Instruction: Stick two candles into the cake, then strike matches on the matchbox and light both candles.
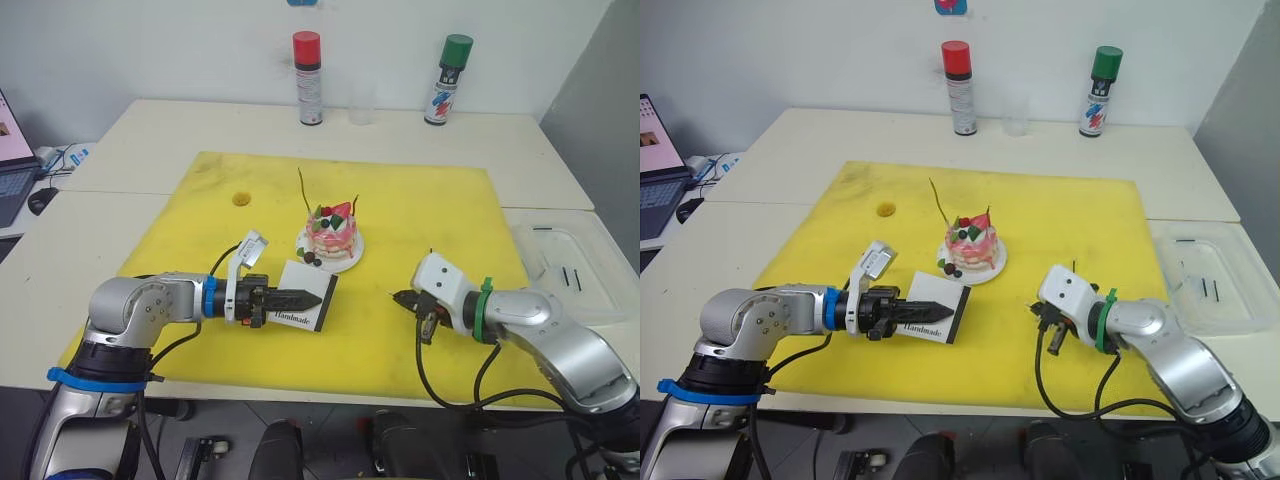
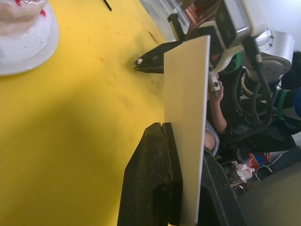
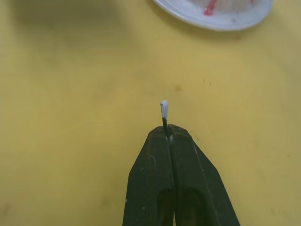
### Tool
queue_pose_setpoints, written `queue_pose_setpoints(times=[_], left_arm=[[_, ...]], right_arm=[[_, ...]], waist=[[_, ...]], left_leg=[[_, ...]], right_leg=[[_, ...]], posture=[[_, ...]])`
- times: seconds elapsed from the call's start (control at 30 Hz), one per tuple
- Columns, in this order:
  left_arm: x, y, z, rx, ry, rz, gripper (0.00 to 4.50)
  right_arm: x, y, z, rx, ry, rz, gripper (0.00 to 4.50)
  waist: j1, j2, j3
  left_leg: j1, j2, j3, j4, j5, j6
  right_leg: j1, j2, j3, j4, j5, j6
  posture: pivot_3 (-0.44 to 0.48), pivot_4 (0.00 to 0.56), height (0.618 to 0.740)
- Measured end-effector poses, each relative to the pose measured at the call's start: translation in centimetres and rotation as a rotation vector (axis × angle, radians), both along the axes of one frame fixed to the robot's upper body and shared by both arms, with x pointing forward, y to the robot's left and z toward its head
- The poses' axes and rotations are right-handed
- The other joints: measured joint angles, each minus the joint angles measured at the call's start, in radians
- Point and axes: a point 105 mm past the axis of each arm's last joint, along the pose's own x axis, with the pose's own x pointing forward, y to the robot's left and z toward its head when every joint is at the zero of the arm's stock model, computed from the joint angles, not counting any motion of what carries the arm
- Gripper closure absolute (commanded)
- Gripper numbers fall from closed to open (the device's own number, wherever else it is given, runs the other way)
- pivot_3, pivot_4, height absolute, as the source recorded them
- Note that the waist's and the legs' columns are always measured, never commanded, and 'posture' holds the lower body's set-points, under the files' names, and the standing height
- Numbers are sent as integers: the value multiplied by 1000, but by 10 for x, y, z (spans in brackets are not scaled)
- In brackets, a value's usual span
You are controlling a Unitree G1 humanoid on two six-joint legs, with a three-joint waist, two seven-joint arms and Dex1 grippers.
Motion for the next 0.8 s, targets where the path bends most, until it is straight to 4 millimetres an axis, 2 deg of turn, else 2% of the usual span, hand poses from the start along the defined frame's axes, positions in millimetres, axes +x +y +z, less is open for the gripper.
queue_pose_setpoints(times=[0.23, 0.47, 0.7, 0.8], left_arm=[[-2, -2, 1, 3, -12, -10, 4500], [-2, 1, 0, 15, -8, -3, 4500], [-2, 6, 1, 34, -8, 7, 4500], [-2, 7, 1, 38, -8, 8, 4500]], right_arm=[[8, 3, -4, 16, -37, -15, 4477], [8, 0, -5, 73, -72, -24, 2154], [-4, 2, -5, 183, -106, 26, 2154], [-4, 5, -2, 241, -132, 39, 2154]], waist=[[-1, 0, 0], [-1, 0, 0], [-1, 0, 0], [-1, 0, 0]], left_leg=[[0, 0, 0, 0, 0, 0], [0, 0, 0, 0, 0, 0], [0, 0, 0, 0, 0, 0], [0, 0, 0, 0, 0, 0]], right_leg=[[0, 0, 0, 0, 0, 0], [0, 0, 0, 0, 0, 0], [0, 0, 0, 0, 0, 0], [0, 0, 0, 0, 0, 0]], posture=[[0, 150, 704], [0, 150, 704], [0, 150, 704], [0, 150, 704]])
